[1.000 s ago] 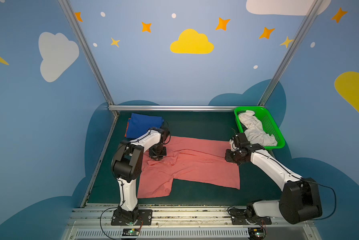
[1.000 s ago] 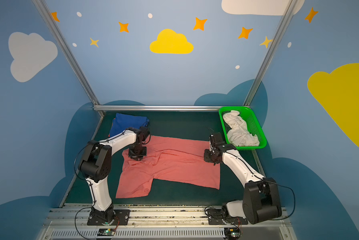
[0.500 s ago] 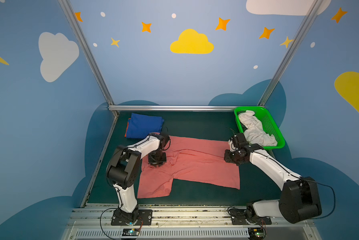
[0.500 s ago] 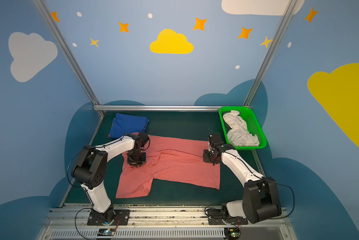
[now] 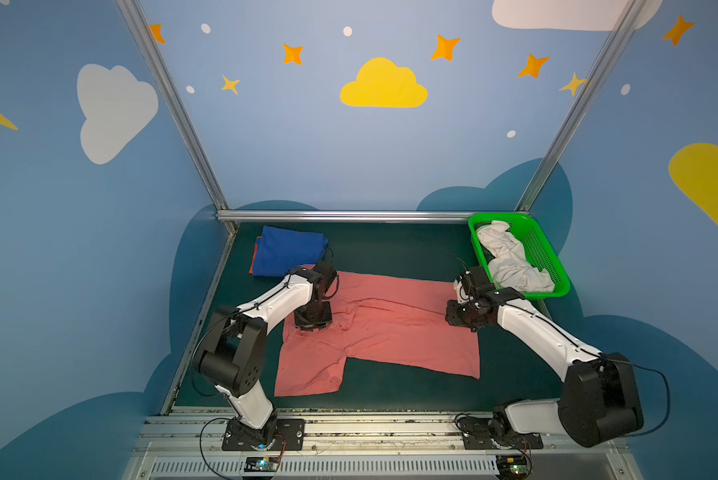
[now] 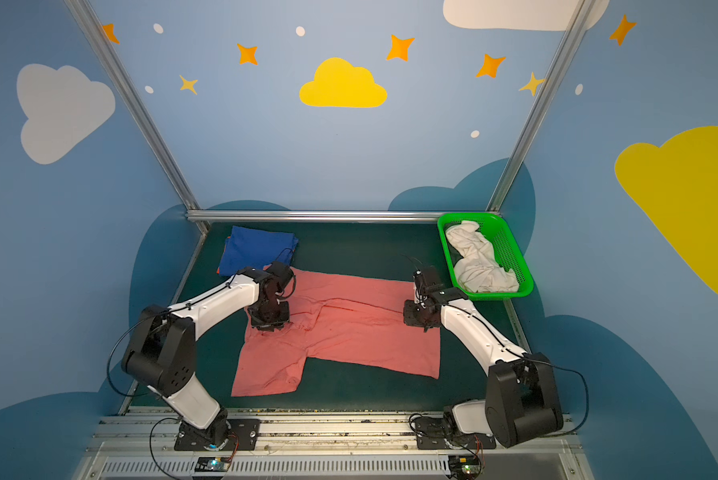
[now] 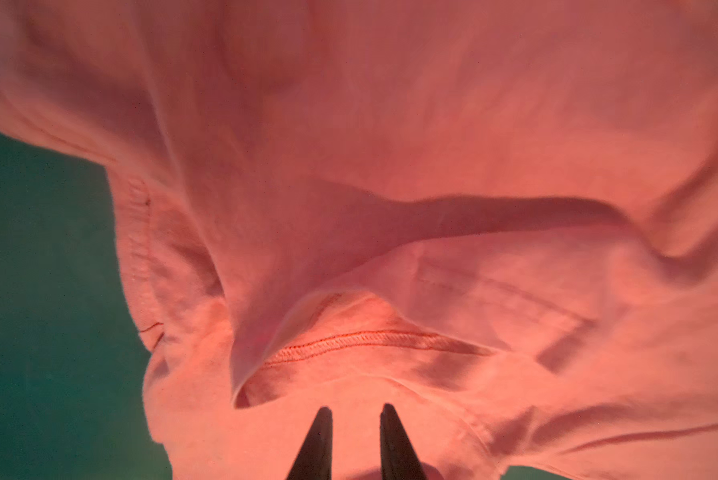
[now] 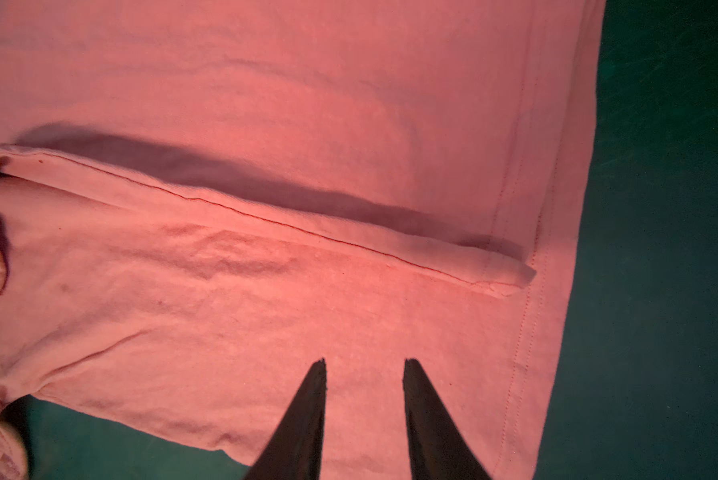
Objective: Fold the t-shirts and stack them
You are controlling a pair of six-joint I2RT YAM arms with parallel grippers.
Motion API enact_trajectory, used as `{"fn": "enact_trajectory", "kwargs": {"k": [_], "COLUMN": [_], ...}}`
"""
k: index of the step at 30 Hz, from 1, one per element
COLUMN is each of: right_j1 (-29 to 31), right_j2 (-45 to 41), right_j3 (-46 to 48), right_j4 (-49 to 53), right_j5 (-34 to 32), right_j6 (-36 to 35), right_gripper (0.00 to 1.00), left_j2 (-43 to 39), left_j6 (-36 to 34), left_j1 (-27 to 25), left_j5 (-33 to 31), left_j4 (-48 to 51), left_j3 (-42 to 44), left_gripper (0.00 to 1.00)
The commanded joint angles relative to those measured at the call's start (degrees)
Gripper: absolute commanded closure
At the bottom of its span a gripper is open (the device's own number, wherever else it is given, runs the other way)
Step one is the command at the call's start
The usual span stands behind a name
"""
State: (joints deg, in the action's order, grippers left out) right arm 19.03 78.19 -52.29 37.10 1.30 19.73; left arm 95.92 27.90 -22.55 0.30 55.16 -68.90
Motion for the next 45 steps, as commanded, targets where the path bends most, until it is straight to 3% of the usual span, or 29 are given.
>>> {"fn": "enact_trajectory", "kwargs": {"k": [1,8,13,29,40,45], "right_j1": [0.53,1.34,1.53,2.15,3.49,5.75], "right_j2": [-0.28,-0.4,-1.35,-1.11,0.54,0.03], "right_j3": [-1.63,-1.58,-1.25,-0.95,-1.89,-3.76], "right_j4": [0.87,1.33,1.97,1.53,1.36,0.99], "right_j5": [0.02,-0.29,-0.89,-0.24,0.31,3.69], "right_j6": [0.75,1.08,1.11,1.54,1.97,3.36], "right_gripper": [0.66,0.66,0.66,0.66,0.67,0.67], "left_j2": [-0.47,11.98,17.88,8.54,5.87,3.19], "left_j6": [-0.57,-5.31,-6.94,-3.0,-1.11,-0.57], "left_j1": [0.98,3.27,3.87,3.48,2.04,1.96], "left_j5": [-2.69,-5.54,-5.42,0.91,2.08,0.94], "left_j4": [0.92,3.57,4.51,-2.81,-5.23,-4.56], "left_j3": [-4.88,-17.14,-19.47,-2.58,5.31,6.22], "left_gripper": [0.73,0.75,0.8,0.83,0.8,0.79]}}
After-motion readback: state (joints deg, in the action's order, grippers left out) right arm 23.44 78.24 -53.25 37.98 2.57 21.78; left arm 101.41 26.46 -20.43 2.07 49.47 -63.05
